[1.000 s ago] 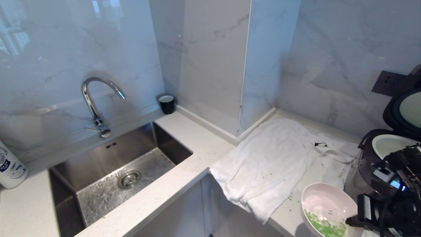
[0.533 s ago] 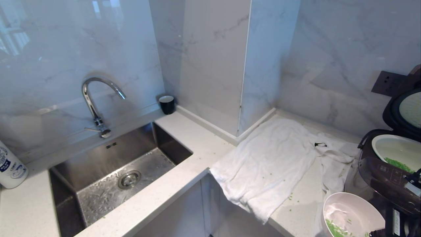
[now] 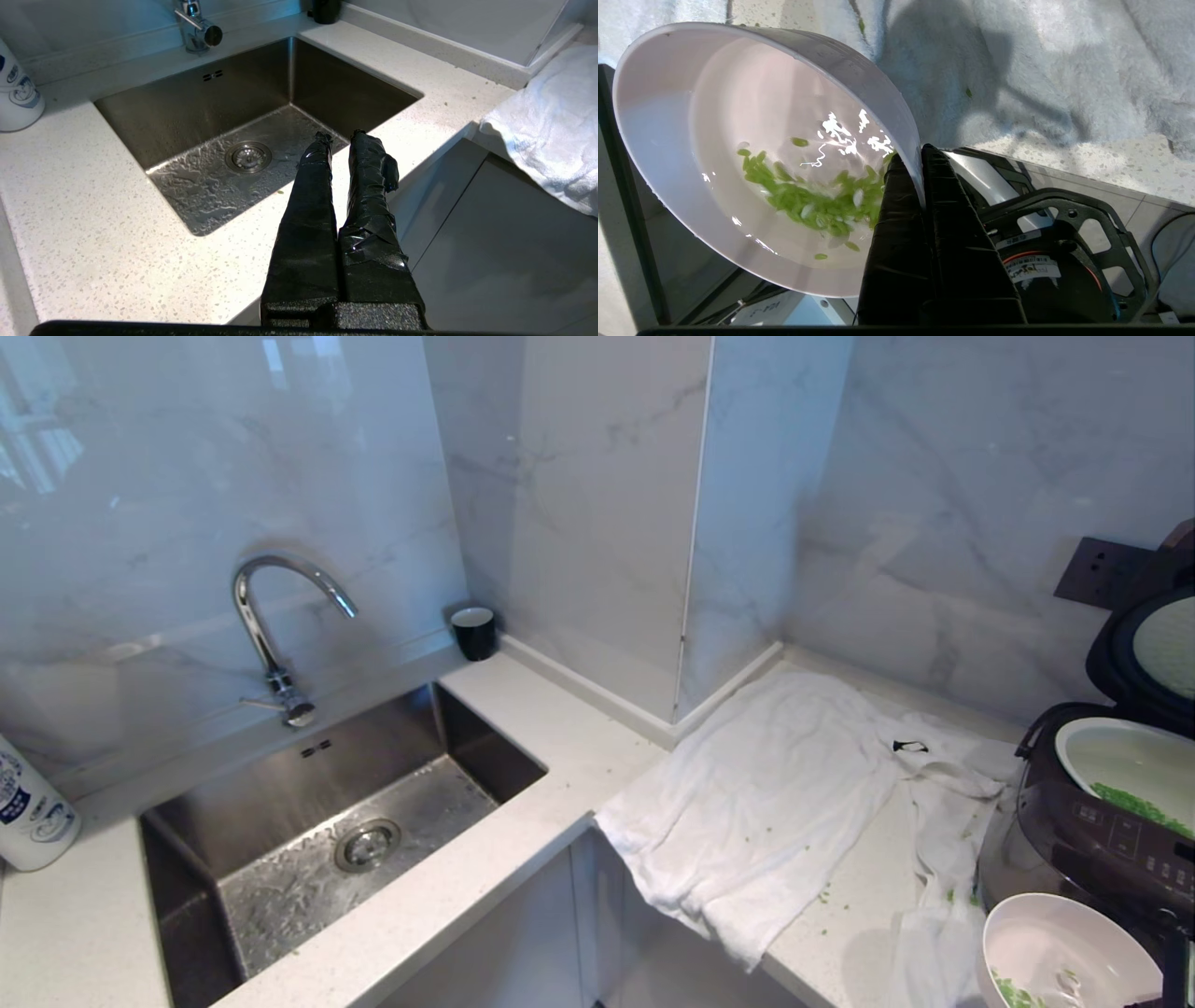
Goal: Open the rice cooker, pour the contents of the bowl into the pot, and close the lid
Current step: Place the bowl on the table
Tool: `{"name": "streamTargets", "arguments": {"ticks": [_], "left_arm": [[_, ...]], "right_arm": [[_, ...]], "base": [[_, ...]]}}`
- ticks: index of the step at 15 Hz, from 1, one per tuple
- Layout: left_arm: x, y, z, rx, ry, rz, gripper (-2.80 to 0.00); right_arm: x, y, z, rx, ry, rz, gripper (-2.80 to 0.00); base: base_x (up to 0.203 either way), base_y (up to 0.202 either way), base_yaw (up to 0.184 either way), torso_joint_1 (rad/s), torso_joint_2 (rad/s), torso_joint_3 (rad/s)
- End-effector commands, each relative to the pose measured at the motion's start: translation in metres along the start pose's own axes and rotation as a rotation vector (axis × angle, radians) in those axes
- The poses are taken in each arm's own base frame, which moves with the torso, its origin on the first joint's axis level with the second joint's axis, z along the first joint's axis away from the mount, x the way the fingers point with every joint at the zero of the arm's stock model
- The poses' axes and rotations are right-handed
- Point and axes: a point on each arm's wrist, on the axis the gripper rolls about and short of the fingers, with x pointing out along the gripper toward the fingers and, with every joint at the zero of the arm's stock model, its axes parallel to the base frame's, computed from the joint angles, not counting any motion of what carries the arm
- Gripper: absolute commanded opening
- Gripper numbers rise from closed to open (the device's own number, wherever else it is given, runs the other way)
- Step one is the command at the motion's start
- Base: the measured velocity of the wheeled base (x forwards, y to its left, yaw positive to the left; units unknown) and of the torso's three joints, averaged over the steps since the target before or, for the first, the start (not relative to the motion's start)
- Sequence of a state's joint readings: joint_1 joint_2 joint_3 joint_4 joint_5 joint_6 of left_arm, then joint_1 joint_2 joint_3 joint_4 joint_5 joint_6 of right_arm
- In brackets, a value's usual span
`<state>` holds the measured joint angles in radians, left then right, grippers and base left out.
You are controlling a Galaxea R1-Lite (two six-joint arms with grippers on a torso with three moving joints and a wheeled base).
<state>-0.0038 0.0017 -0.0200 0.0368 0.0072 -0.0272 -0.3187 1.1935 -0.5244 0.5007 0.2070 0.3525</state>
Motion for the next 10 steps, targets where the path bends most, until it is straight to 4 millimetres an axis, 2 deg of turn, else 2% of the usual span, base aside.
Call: {"name": "streamTargets", "arguments": {"ticks": [1,10], "left_arm": [[0.0,0.0,0.0,0.0,0.0,0.0,-2.8],[0.0,0.0,0.0,0.0,0.001,0.0,-2.8]], "right_arm": [[-0.001,-0.007,-0.003,0.028,0.005,-0.015,-2.8],[-0.003,-0.034,-0.002,0.066,-0.008,-0.065,-2.8]], "base": [[0.0,0.0,0.0,0.0,0.0,0.0],[0.0,0.0,0.0,0.0,0.0,0.0]]}}
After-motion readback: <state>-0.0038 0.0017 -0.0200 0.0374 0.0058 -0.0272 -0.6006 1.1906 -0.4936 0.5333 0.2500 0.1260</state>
